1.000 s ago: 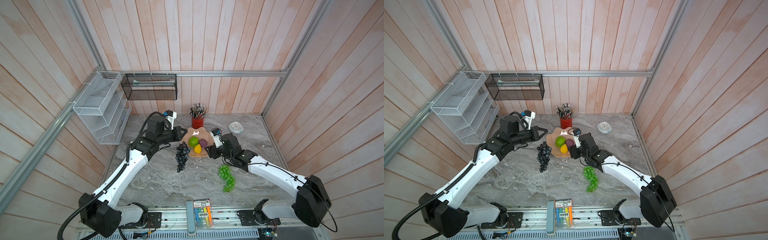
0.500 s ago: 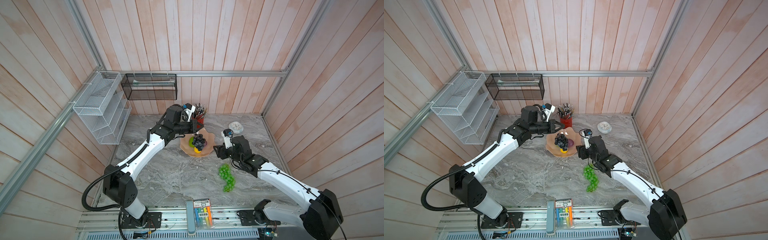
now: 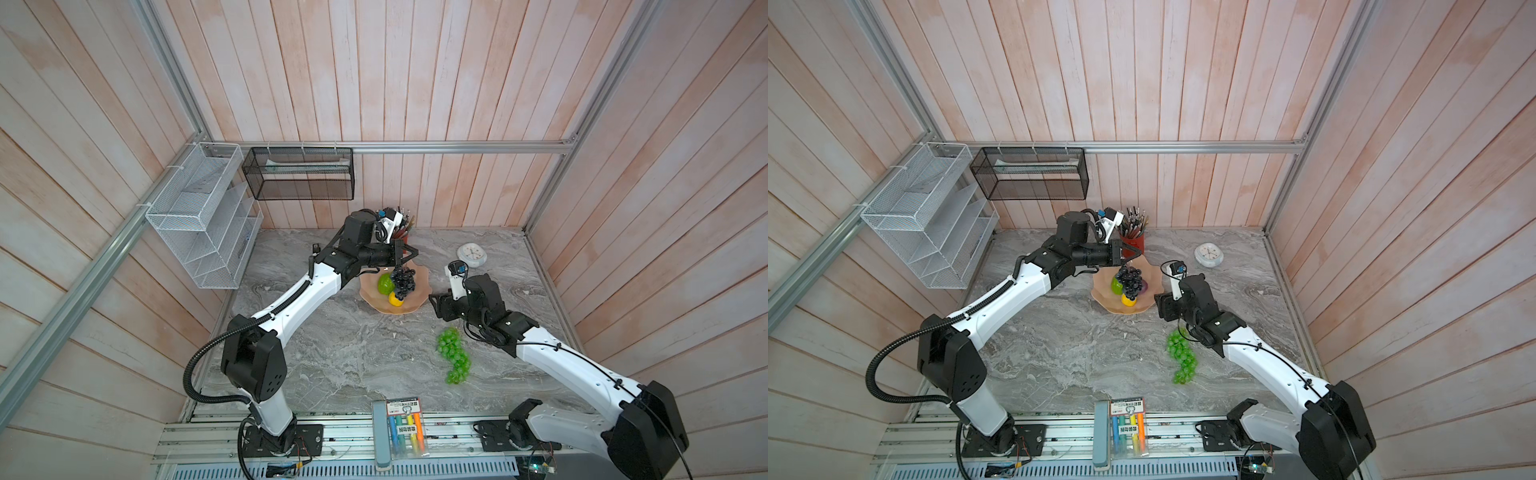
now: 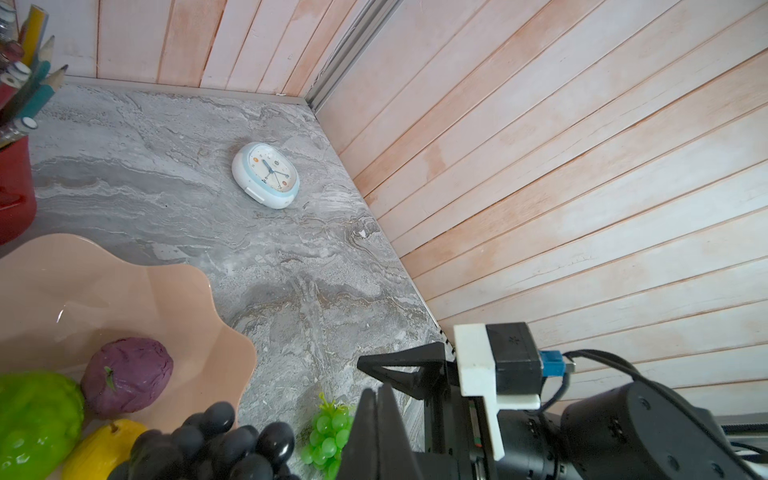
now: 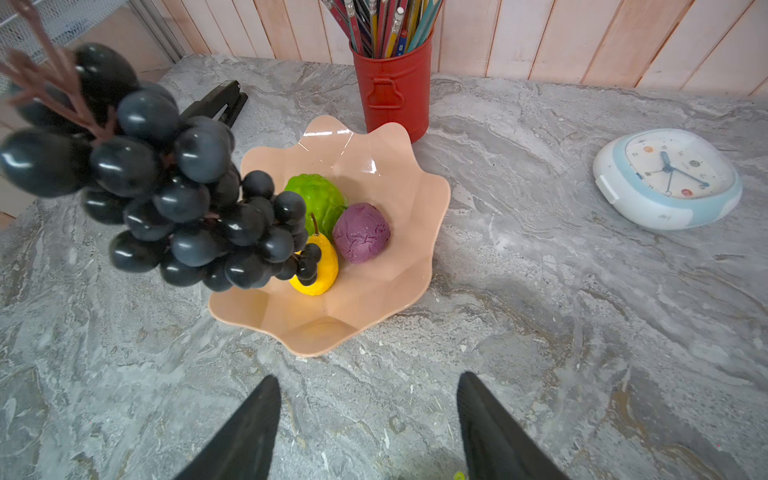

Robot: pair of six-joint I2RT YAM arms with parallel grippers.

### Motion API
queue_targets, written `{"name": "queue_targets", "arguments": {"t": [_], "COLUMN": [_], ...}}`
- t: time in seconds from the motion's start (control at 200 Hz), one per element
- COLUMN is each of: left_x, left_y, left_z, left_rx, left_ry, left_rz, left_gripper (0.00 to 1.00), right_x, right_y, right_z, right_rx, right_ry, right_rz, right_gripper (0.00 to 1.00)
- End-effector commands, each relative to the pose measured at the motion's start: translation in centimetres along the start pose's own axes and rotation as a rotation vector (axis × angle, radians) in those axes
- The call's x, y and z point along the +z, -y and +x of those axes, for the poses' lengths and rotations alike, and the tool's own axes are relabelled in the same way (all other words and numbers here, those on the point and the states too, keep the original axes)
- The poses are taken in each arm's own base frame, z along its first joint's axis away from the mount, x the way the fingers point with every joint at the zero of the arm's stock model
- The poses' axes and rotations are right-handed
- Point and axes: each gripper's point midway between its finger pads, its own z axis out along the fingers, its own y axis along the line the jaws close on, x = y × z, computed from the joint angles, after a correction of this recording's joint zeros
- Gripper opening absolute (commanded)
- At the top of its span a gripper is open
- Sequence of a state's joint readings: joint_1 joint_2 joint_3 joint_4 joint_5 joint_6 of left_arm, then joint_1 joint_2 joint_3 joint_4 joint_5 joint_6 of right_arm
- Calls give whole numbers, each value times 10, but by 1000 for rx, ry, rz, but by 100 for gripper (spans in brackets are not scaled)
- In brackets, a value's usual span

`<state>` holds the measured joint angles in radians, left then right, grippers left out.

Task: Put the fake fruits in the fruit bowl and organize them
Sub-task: 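Lower the black grapes into the bowl beside the fruits and open the left gripper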

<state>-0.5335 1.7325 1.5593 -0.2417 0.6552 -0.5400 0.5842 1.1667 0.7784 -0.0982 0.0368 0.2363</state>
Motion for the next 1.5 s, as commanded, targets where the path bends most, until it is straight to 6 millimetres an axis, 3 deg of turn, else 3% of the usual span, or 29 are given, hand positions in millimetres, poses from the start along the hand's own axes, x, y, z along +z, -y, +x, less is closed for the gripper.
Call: {"name": "queue_targets", "arguments": {"t": [0.0,0.28,0.69,1.095,1.496], "left_x": [7,14,-10,-30,-38], "left_y": [5,-10,-33,-60,-101], "left_z": [-5,6,25,32,33], "left_rx": [21,15,-29,-51,-82], "left_ry": [5,-17,8,14,15], "left_rz": [45,26,-30,-89,-161], "left_gripper": [0,0,0,0,0], "right_x": [-3,0,17,52,89], "right_y": [4,1,-12,-35,-64], "right_z": [2,3,0,-4,-5], "right_rx": [11,13,5,-29,-72], "right_ry": [4,-3,-18,-70,-96], "right_rz": [10,-6,-74,-175,-253], "right_gripper": [68,67,68,67,67]}}
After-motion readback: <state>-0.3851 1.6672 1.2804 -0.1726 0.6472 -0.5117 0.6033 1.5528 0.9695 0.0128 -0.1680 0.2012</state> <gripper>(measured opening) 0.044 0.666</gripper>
